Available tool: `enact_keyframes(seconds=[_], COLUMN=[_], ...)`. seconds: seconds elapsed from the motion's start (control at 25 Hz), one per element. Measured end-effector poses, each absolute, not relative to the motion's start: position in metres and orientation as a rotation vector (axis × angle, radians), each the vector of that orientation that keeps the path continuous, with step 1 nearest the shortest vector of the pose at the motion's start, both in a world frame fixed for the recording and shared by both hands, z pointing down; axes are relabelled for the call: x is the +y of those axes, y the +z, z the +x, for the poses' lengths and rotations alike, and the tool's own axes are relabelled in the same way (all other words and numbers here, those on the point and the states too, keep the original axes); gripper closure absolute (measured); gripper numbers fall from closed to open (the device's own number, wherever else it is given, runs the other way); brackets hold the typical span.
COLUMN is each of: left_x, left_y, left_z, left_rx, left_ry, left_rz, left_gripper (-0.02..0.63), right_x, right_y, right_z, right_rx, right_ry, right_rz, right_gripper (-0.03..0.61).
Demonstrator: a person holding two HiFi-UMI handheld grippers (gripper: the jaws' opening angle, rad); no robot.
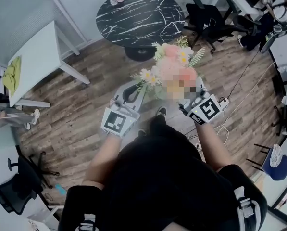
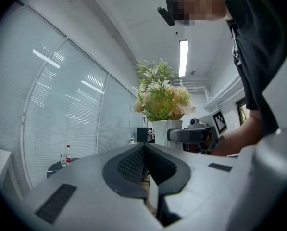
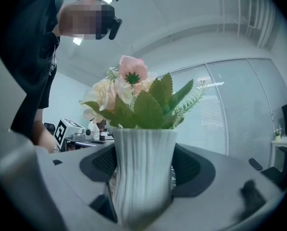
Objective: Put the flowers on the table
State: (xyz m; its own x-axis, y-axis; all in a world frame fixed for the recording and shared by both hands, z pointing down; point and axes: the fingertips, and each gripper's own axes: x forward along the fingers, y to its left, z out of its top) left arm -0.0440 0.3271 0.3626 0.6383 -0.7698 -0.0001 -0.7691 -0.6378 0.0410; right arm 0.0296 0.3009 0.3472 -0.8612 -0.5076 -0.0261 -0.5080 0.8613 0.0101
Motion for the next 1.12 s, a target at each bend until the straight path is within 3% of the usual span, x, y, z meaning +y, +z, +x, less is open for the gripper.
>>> enact_keyframes(seconds=[1.12], left_x=[0.169], left_y=[0.364], left_z=[0.024], left_rx=[-1.412], left_ry=[0.076], left_rz=[2.760], left_gripper=[0.601], right_x=[0.122], right_y=[0.359], right_z=[0.105], right_rx=[3.011], right_ry=[0.000], right_rz=[-0.766], right_gripper=[0.229])
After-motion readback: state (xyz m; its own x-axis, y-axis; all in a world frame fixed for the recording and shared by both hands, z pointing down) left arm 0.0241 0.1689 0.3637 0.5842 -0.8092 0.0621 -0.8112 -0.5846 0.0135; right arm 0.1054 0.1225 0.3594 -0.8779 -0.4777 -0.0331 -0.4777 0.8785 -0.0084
